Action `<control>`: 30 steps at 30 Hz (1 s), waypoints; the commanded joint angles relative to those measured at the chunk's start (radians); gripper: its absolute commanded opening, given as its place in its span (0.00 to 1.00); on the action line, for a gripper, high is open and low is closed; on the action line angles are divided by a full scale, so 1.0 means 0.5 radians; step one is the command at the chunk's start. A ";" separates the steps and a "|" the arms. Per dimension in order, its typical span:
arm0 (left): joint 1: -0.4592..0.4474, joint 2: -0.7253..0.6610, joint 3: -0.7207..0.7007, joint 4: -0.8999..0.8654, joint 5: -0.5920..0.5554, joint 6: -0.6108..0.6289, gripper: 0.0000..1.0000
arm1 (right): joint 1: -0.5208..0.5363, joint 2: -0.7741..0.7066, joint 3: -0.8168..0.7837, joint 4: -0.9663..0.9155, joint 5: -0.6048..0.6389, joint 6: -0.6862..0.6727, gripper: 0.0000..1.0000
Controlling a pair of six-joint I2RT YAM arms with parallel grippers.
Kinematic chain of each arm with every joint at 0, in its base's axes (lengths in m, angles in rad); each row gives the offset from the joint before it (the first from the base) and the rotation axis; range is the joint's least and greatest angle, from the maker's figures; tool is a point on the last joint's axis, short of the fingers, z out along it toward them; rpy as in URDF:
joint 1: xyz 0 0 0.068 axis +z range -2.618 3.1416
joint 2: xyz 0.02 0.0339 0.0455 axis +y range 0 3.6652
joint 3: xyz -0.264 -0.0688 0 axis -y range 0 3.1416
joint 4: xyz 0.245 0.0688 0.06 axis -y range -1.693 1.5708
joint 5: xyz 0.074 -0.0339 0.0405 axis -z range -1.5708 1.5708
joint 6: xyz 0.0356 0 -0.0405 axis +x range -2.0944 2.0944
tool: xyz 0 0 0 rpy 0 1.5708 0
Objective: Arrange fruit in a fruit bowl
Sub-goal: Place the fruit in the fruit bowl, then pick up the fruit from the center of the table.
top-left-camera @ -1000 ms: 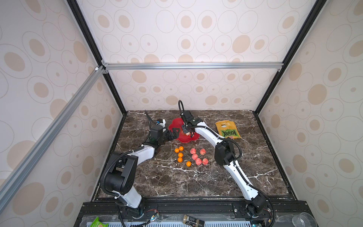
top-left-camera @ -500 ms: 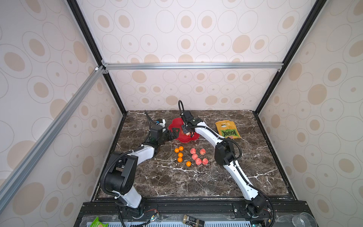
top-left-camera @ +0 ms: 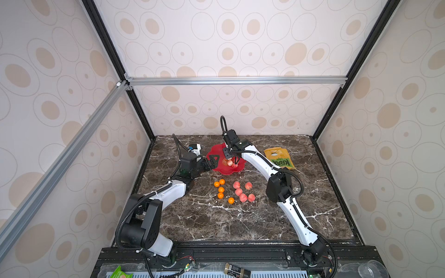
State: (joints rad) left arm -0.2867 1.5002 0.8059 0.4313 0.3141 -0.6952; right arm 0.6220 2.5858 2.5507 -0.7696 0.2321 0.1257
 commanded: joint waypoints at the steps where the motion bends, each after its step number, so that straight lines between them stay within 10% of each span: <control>1: 0.008 -0.113 -0.024 -0.071 0.015 -0.002 0.98 | -0.008 -0.198 -0.141 0.017 -0.023 0.010 0.49; 30: -0.512 -0.690 -0.496 -0.422 -0.177 0.046 0.98 | 0.071 -1.711 -2.409 0.296 -0.172 0.359 0.47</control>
State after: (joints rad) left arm -0.5083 1.1748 0.5789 0.2085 0.2481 -0.6830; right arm 0.6529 1.7760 1.3922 -0.5861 0.1520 0.2546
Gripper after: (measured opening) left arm 0.981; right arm 0.471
